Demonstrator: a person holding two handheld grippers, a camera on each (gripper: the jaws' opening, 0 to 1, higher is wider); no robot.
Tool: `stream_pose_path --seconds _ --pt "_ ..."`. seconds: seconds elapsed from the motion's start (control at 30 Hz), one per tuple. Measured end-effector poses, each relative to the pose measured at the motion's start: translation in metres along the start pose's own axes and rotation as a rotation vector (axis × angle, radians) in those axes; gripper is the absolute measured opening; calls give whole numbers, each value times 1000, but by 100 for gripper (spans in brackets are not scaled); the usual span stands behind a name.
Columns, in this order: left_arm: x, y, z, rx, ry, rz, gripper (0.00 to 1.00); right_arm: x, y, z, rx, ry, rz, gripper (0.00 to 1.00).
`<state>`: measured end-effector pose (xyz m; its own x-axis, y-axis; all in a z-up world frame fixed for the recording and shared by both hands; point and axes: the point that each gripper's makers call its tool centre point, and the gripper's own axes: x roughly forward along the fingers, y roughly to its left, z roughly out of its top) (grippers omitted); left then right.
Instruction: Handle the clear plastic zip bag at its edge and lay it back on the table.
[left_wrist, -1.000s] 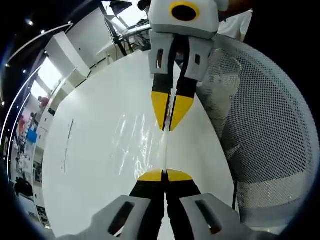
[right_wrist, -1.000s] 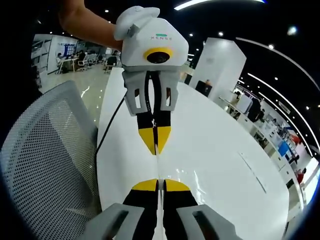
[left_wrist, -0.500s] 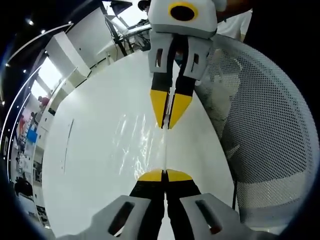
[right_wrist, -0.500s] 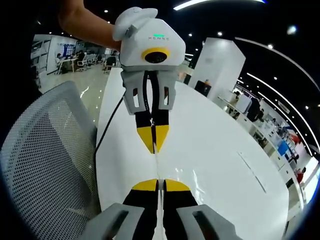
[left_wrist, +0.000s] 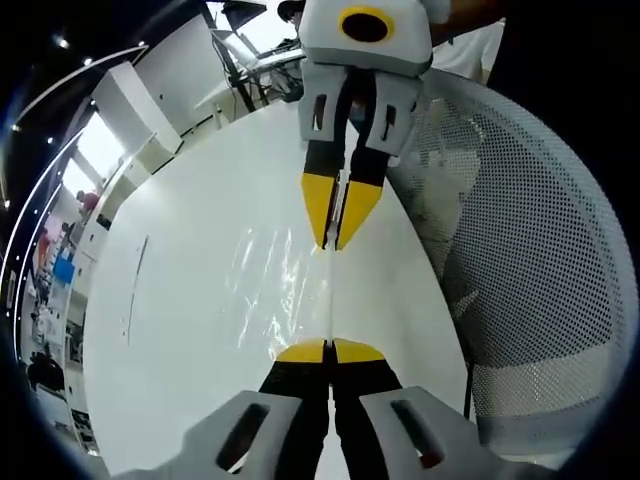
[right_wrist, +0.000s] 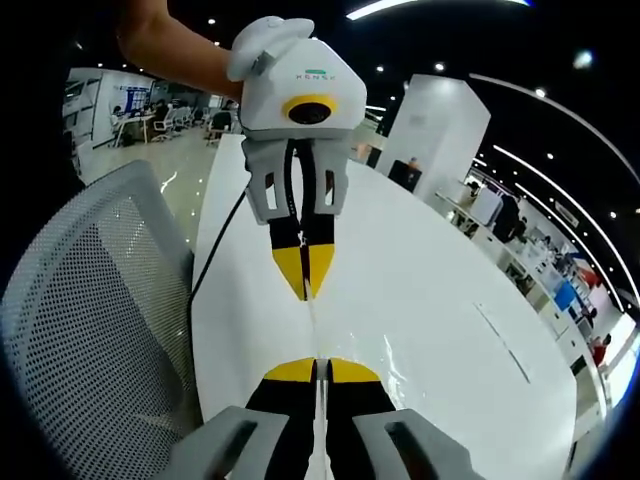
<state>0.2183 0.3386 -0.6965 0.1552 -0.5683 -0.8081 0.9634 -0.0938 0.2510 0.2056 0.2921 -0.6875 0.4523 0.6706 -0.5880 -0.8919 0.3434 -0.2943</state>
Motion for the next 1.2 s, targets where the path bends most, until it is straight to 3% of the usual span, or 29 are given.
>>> stream_pose_path --seconds 1.2 --pt "-3 2 -1 -19 -6 16 0 -1 -3 -2 14 -3 -5 0"
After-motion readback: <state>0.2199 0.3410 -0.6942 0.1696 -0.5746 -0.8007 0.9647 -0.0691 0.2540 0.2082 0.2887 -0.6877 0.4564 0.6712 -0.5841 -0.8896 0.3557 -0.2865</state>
